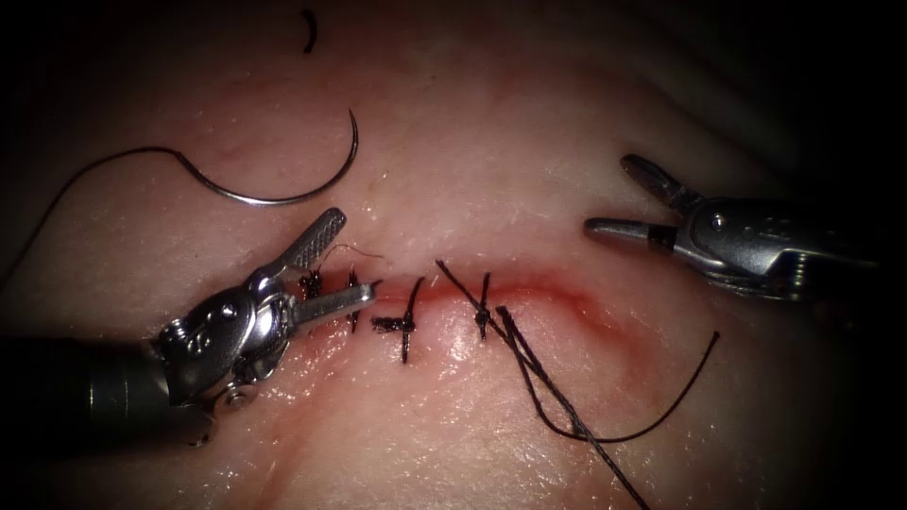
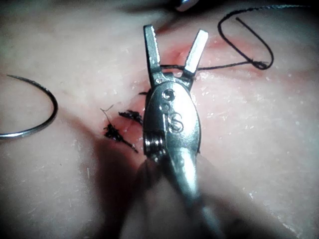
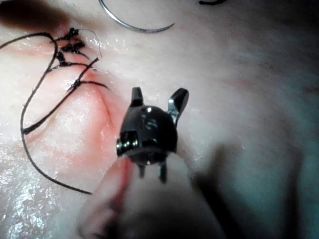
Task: Wound Closure
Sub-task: Use the left gripper to move the suture out of the scene
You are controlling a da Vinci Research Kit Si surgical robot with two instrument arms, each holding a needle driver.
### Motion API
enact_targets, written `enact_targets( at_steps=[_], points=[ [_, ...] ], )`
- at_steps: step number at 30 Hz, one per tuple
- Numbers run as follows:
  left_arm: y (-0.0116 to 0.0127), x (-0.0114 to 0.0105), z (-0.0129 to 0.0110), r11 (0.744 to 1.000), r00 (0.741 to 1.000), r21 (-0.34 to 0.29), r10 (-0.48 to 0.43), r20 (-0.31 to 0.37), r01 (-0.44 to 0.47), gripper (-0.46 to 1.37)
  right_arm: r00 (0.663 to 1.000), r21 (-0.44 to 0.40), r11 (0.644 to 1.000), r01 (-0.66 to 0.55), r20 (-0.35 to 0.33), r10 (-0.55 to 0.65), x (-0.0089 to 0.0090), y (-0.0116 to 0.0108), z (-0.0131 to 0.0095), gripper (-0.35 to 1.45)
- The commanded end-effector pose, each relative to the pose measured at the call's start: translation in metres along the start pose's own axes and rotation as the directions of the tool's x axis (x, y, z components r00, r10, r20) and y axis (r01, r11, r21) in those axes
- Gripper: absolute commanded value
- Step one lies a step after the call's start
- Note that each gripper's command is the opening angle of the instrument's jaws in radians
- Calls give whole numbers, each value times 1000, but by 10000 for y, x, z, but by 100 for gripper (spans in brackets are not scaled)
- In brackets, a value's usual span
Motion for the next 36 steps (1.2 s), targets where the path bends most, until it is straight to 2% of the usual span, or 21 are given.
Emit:
enact_targets(
  at_steps=[1,7,15,16,22,26,31,36],
  points=[
    [0,0,0,1000,1000,-1,0,0,0,51,1000,2,1000,-1,1,1,0,0,0,84],
    [0,0,0,1000,1000,-1,-5,3,5,50,1000,3,1000,2,2,-2,3,1,-1,84],
    [4,-2,2,997,996,-7,78,50,-78,50,1000,6,1000,1,3,-1,5,4,-4,85],
    [6,-3,3,993,990,-12,117,76,-117,50,1000,6,1000,1,3,-1,5,4,-4,85],
    [15,-7,8,981,969,-37,192,159,-188,49,1000,6,1000,7,3,-7,4,4,-4,85],
    [24,-7,7,968,939,-76,251,235,-240,46,1000,7,1000,7,2,-7,4,5,-4,84],
    [29,-6,8,957,912,-139,286,294,-256,51,1000,7,1000,8,2,-8,4,6,-4,85],
    [30,-7,15,953,900,-172,294,322,-249,32,1000,8,1000,8,2,-8,3,6,-5,84]
  ],
)
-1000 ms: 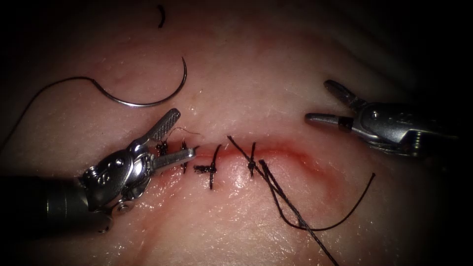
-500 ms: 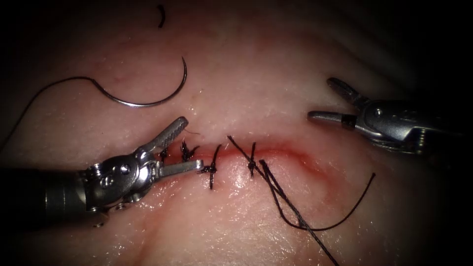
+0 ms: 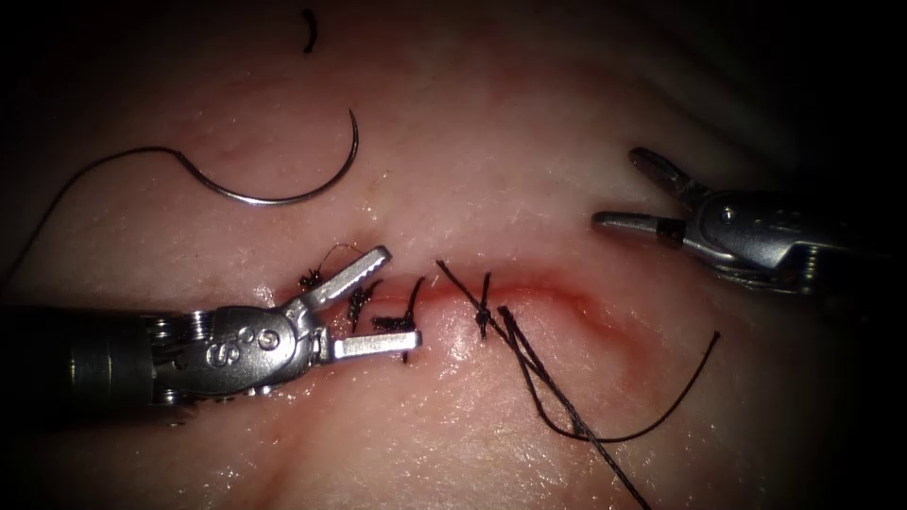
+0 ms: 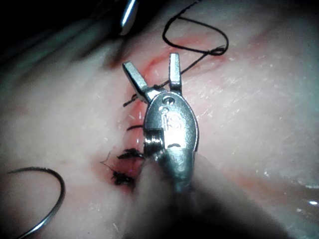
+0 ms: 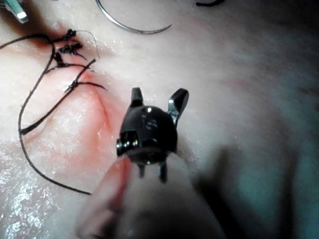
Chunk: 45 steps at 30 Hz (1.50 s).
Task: Wound Closure
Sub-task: Use the left gripper to move the suture out of the scene
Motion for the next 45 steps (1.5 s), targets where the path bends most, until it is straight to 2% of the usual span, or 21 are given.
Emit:
enact_targets(
  at_steps=[1,5,6,8,9,11,12,15,16,19,22,29,34,36,38,45],
  points=[
    [1,-1,3,1000,1000,-14,0,13,0,27,1000,2,1000,0,-1,0,0,0,-1,84],
    [12,-5,12,999,999,-48,-4,54,6,26,1000,3,1000,1,-1,-1,-1,1,-2,84],
    [17,-7,15,998,997,-53,-42,66,46,15,1000,3,1000,1,-1,-1,-1,1,-2,84],
    [26,-11,19,992,990,-62,-100,98,106,5,1000,4,1000,7,-1,-7,-1,2,-2,84],
    [31,-13,23,986,983,-79,-136,122,146,6,1000,4,1000,7,-1,-7,-1,1,-2,83],
    [39,-16,28,975,973,-111,-176,149,193,30,1000,4,1000,7,-1,-7,-1,1,-3,83],
    [43,-17,31,970,971,-131,-185,153,206,51,1000,4,1000,7,-1,-7,-1,1,-3,83],
    [49,-20,38,962,970,-163,-197,144,219,82,1000,5,1000,8,-1,-8,-2,1,-3,83],
    [51,-21,40,959,971,-178,-196,140,219,97,1000,7,1000,8,-3,-8,-2,1,-3,83],
    [57,-27,45,954,970,-195,-202,135,226,110,1000,10,1000,14,-4,-14,-2,1,-3,82],
    [62,-34,50,958,968,-178,-198,151,224,120,1000,17,1000,20,-7,-20,-2,0,-3,82],
    [62,-48,62,943,950,-169,-256,177,286,118,999,23,999,33,-9,-33,-1,-3,-4,80],
    [63,-52,70,915,925,-178,-330,188,362,95,999,24,999,40,-10,-39,-1,-3,-4,79],
    [64,-52,74,904,917,-184,-353,184,385,43,999,24,999,40,-10,-39,-2,-3,-4,79],
    [65,-53,76,895,911,-194,-369,186,402,-35,999,24,999,45,-10,-45,-2,-3,-4,78],
    [73,-51,64,876,899,-216,-395,190,430,-35,998,24,998,58,-9,-57,-3,-1,-4,78]
  ],
)
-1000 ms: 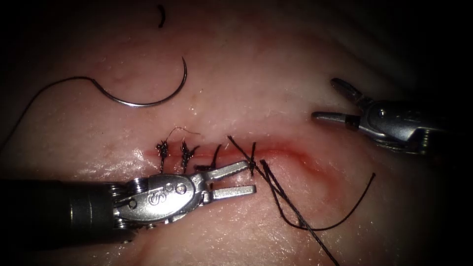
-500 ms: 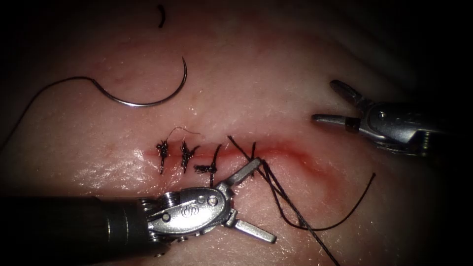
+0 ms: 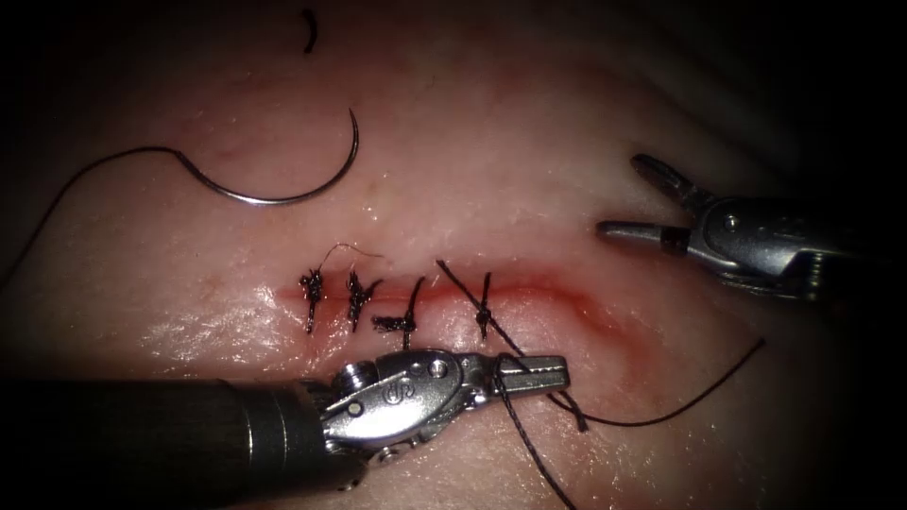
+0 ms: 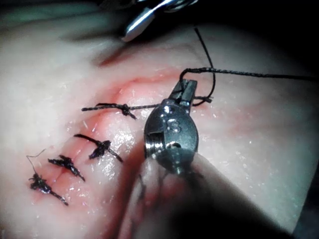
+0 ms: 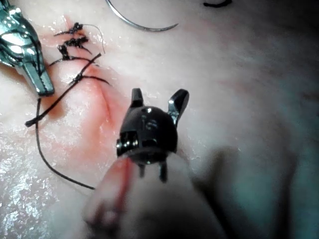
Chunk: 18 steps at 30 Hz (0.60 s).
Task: Wound Closure
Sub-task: Use the left gripper to move the suture out of the scene
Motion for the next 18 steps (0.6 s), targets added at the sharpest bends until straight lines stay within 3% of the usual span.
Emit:
enact_targets(
  at_steps=[1,4,18],
  points=[
    [4,-1,-2,1000,1000,-18,5,0,-5,-35,1000,-1,1000,0,0,0,-1,1,0,77],
    [22,-7,-5,999,1000,-32,12,2,-12,-35,1000,-1,1000,1,0,-1,-2,1,1,78],
    [140,-40,11,975,1000,-223,-9,14,12,-35,1000,-2,1000,2,0,-2,-2,1,2,78]
  ],
)
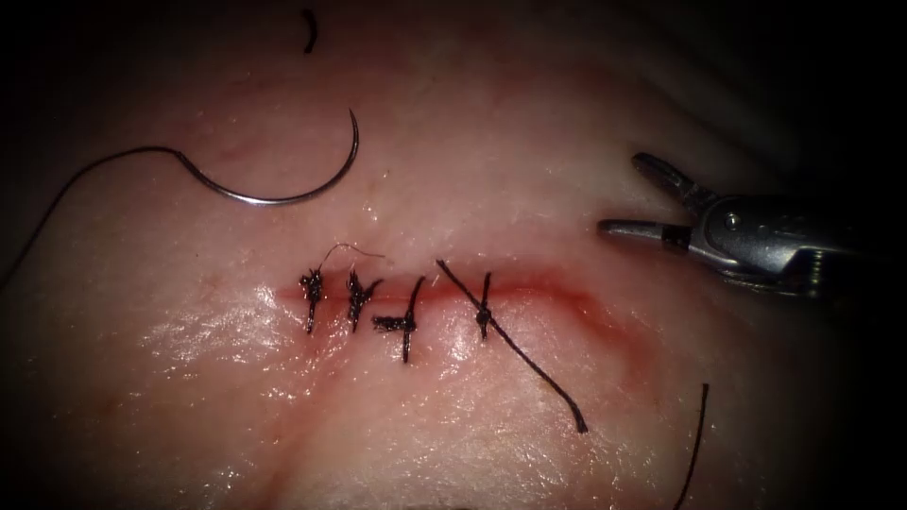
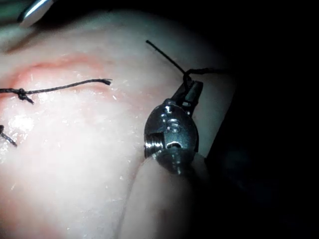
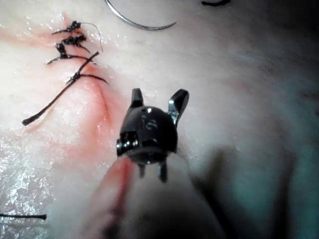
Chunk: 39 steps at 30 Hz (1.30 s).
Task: Wound Closure
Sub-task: Use the left gripper to move the suture out of the scene
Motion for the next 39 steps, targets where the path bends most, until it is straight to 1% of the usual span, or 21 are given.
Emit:
enact_targets(
  at_steps=[1,5,7,8,9,10,11,12,13,14,15,16,18,20,21,22,23,25,29,35,39],
  points=[
    [8,-5,5,999,1000,-42,-8,3,8,-35,1000,-1,1000,0,0,0,0,0,0,78],
    [23,-17,12,995,999,-96,-39,22,41,-35,1000,0,1000,1,-1,-1,0,-1,0,79],
    [23,-22,10,994,998,-91,-53,34,56,-35,1000,0,1000,1,-1,-1,0,-1,0,79],
    [20,-28,6,997,996,-63,-47,81,52,-35,1000,0,1000,1,-1,-1,0,-2,0,79],
    [19,-29,5,997,995,-56,-46,92,52,-35,1000,0,1000,1,-1,-1,0,-2,-1,79],
    [13,-33,0,999,987,-15,-42,157,45,-35,1000,1,1000,1,-1,-1,0,-2,-1,79],
    [10,-35,-2,999,982,6,-40,182,40,-35,1000,1,1000,1,-1,-1,0,-2,-1,79],
    [4,-40,-6,999,973,47,-13,230,2,-35,1000,1,1000,1,-1,-1,0,-2,-1,79],
    [1,-43,-8,998,967,65,1,256,-18,-35,1000,1,1000,1,-1,-1,0,-2,-1,80],
    [-5,-47,-11,995,956,91,19,294,-48,-24,1000,1,1000,1,-1,-1,0,-2,0,80],
    [-13,-53,-15,987,938,122,54,344,-101,2,1000,1,1000,1,-1,-1,0,-2,0,80],
    [-20,-60,-19,979,917,137,85,390,-149,18,1000,1,1000,1,-1,-1,1,-2,0,81],
    [-33,-73,-28,967,876,150,116,469,-208,36,1000,1,1000,1,-1,-1,1,-3,-1,81],
    [-40,-82,-35,959,850,160,121,513,-233,49,1000,1,1000,1,-1,-1,1,-4,-1,81],
    [-44,-86,-40,958,838,161,119,533,-238,49,1000,2,1000,1,-1,-1,1,-4,-1,81],
    [-49,-91,-50,958,819,139,134,558,-251,67,1000,2,1000,1,-1,-1,1,-4,-1,81],
    [-50,-91,-54,958,817,133,140,559,-255,72,1000,2,1000,1,-1,-1,1,-4,-1,81],
    [-53,-87,-64,957,810,116,158,565,-267,94,1000,1,1000,1,-1,-1,1,-4,-1,82],
    [-47,-72,-82,953,806,76,202,557,-292,114,1000,2,1000,1,-2,-1,1,-4,-1,82],
    [-34,-43,-104,958,808,27,225,545,-286,121,1000,4,1000,2,-3,-2,0,-4,-1,83],
    [-29,-15,-111,958,835,18,239,496,-285,121,1000,5,1000,2,-3,-2,0,-4,-1,84]
  ],
)
